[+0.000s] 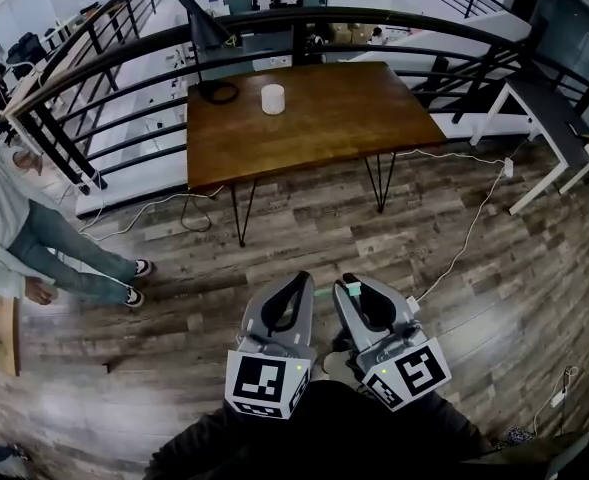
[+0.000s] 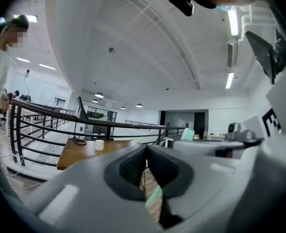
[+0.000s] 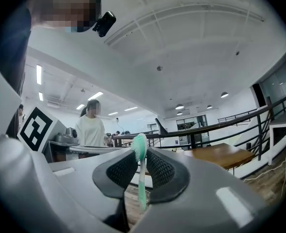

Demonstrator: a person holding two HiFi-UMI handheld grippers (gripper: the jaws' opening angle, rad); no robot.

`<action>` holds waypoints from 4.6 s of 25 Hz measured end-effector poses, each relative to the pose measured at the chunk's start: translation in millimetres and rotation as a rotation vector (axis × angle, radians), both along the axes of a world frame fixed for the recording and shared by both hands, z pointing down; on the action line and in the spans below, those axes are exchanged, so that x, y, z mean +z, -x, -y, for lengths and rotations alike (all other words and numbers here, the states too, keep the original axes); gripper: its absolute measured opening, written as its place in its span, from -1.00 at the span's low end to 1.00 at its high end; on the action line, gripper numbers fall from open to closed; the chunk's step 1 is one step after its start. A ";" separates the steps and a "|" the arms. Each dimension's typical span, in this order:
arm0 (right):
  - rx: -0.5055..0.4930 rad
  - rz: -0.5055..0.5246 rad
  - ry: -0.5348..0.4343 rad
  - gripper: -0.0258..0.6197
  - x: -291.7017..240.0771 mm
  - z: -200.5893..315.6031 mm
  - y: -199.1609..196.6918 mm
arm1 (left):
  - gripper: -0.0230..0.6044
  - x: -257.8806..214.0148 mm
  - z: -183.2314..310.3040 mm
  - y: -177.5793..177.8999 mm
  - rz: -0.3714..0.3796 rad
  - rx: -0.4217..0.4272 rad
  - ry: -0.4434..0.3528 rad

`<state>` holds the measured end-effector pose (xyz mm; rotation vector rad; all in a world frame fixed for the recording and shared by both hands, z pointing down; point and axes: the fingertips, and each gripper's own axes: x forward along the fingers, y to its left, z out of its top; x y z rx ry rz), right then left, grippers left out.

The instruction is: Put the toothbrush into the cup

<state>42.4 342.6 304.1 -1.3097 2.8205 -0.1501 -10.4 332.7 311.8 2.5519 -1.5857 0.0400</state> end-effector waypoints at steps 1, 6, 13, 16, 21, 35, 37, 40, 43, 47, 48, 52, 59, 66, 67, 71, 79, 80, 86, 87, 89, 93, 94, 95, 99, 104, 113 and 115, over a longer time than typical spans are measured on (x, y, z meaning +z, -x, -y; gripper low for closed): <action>0.004 0.000 0.003 -0.74 1.9 1.2 0.5 | -0.90 2.6 1.2 1.4 -0.001 0.001 0.007; 0.013 0.006 0.029 -0.74 10.0 11.7 0.2 | -0.90 10.4 8.5 5.9 0.011 -0.010 0.025; -0.029 -0.003 0.054 -0.74 18.3 39.8 10.6 | -0.90 16.8 33.5 15.7 0.019 -0.052 0.047; -0.048 -0.006 0.073 -0.74 28.5 48.5 12.7 | -0.90 27.4 44.6 15.5 0.015 -0.068 0.073; -0.059 0.027 0.086 -0.74 31.3 74.8 2.7 | -0.90 29.2 70.8 -2.8 0.049 -0.053 0.083; -0.107 0.129 0.017 -0.74 7.6 172.6 -52.4 | -0.90 2.3 162.5 -58.2 0.171 -0.088 0.029; -0.116 0.136 0.021 -0.74 8.7 183.5 -55.0 | -0.90 4.7 169.0 -63.0 0.179 -0.091 0.039; -0.128 0.147 0.030 -0.74 7.6 197.6 -56.4 | -0.90 2.8 180.4 -59.9 0.182 -0.118 0.046; -0.125 0.147 0.022 -0.74 1.4 210.6 -57.1 | -0.90 -1.9 190.3 -56.8 0.169 -0.135 0.055; -0.112 0.132 0.029 -0.74 7.3 232.9 -52.2 | -0.90 7.7 210.9 -46.1 0.155 -0.135 0.063; -0.110 0.129 0.027 -0.74 9.4 238.7 -50.3 | -0.90 9.7 217.7 -43.0 0.145 -0.137 0.066; -0.093 0.100 0.042 -0.74 14.7 264.9 -41.3 | -0.90 16.1 247.1 -35.1 0.115 -0.119 0.085; -0.045 0.078 0.060 -0.74 15.1 311.6 -26.0 | -0.90 21.2 297.1 -21.4 0.091 -0.063 0.101; -0.033 0.047 0.019 -0.74 4.6 355.3 11.4 | -0.90 16.9 344.6 20.7 0.035 -0.064 0.074; -0.036 0.038 0.013 -0.74 3.0 360.2 19.0 | -0.90 14.6 349.9 28.3 0.029 -0.067 0.063; -0.050 0.008 0.002 -0.74 -4.6 376.1 49.1 | -0.90 4.4 367.3 57.1 0.002 -0.074 0.028; 0.014 -0.032 -0.026 -0.74 -13.6 406.3 70.7 | -0.90 10.7 395.9 85.0 -0.040 -0.038 0.036; 0.021 -0.036 -0.022 -0.74 -11.2 409.6 72.3 | -0.90 13.3 399.4 86.7 -0.044 -0.032 0.040; 0.003 -0.068 0.009 -0.74 -1.8 425.7 89.2 | -0.90 21.2 419.6 96.8 -0.063 -0.027 0.061; -0.001 -0.072 0.009 -0.74 -2.8 429.5 92.2 | -0.90 18.4 424.2 99.7 -0.066 -0.031 0.056; -0.007 -0.074 0.011 -0.74 -3.5 437.9 100.0 | -0.90 18.2 431.8 108.6 -0.066 -0.041 0.063; -0.039 -0.066 0.021 -0.74 2.4 453.7 123.0 | -0.90 20.1 446.8 134.1 -0.060 -0.082 0.066; -0.049 -0.064 0.022 -0.74 3.1 457.2 126.7 | -0.90 20.0 450.3 138.2 -0.057 -0.093 0.066; -0.057 -0.061 0.024 -0.74 4.1 461.1 128.5 | -0.90 20.8 454.0 140.3 -0.053 -0.102 0.069; -0.070 -0.042 0.048 -0.74 12.0 485.7 124.7 | -0.90 30.3 474.7 136.1 -0.031 -0.112 0.104; -0.076 0.002 0.073 -0.74 17.0 517.2 112.4 | -0.90 36.2 504.5 123.2 0.013 -0.118 0.139; -0.119 0.097 0.058 -0.74 2.0 582.0 80.3 | -0.90 18.1 565.3 81.8 0.095 -0.133 0.138; -0.141 0.117 0.045 -0.74 -4.1 593.1 73.0 | -0.90 9.7 574.6 70.3 0.119 -0.138 0.120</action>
